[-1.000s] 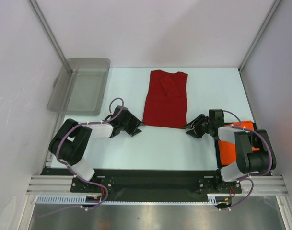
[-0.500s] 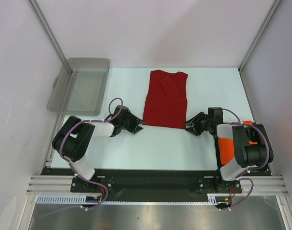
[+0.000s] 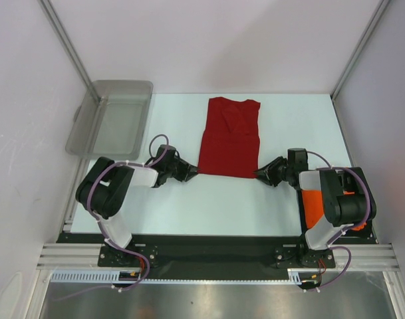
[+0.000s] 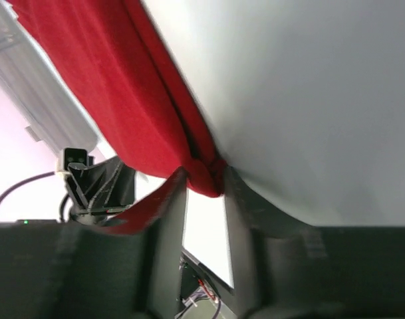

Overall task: Fold and stack the t-shirts
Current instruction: Fold the tshirt

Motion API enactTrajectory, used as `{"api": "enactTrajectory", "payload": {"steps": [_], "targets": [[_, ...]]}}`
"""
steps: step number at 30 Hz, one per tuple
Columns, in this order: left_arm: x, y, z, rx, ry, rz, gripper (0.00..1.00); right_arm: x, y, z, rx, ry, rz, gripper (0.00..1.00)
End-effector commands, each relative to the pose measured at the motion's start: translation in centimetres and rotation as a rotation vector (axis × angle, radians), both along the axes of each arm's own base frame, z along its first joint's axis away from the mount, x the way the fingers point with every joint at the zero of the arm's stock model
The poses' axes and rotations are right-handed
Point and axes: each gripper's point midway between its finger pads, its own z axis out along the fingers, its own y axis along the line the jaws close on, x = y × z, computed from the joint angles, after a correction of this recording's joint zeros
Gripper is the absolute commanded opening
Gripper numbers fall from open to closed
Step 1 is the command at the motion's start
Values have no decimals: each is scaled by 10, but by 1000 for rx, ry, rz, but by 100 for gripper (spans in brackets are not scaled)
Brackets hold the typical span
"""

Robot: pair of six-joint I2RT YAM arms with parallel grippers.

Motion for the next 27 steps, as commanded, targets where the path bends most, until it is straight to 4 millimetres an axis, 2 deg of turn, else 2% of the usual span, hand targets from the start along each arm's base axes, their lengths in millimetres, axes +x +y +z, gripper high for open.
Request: {"api": "enactTrajectory", "payload": {"steps": [1,5,6,8,9,13,16,17,19,21,22,23,25,27], "targets": [[9,7,-10,43,0,1,29,-1,-4,-13,-41,37,-16,30],[16,1,-8,29,-13,-53,10,-3,-3,-13,-46,44,0,16],[16,-1,-9,31,-8,-67,0,-3,-3,-13,-50,44,2,12],[16,-3,-11,54,-2,-105,0,-3,-2,-13,-60,48,21,6],[13,-3,-12,61,6,-113,0,-4,-1,-15,-63,56,30,0],[-4,4,-9,50,7,-99,0,-6,1,-9,-62,43,65,0],[-23,13,-8,74,11,-120,0,-15,-1,-4,-90,35,91,0],[-34,18,-12,82,24,-121,0,-21,0,-4,-97,47,101,0],[-43,19,-3,66,1,-116,0,-34,0,-6,-103,62,113,0],[-61,22,-8,65,15,-123,0,-41,4,1,-109,30,134,0],[-65,22,-2,53,-2,-120,0,-58,3,-6,-119,77,142,0],[-77,22,-8,55,10,-128,0,-61,4,0,-122,57,146,0],[-86,22,-3,44,-5,-130,0,-81,9,-3,-130,80,174,0],[-105,21,-8,51,6,-146,0,-92,14,10,-148,36,194,0]]}}
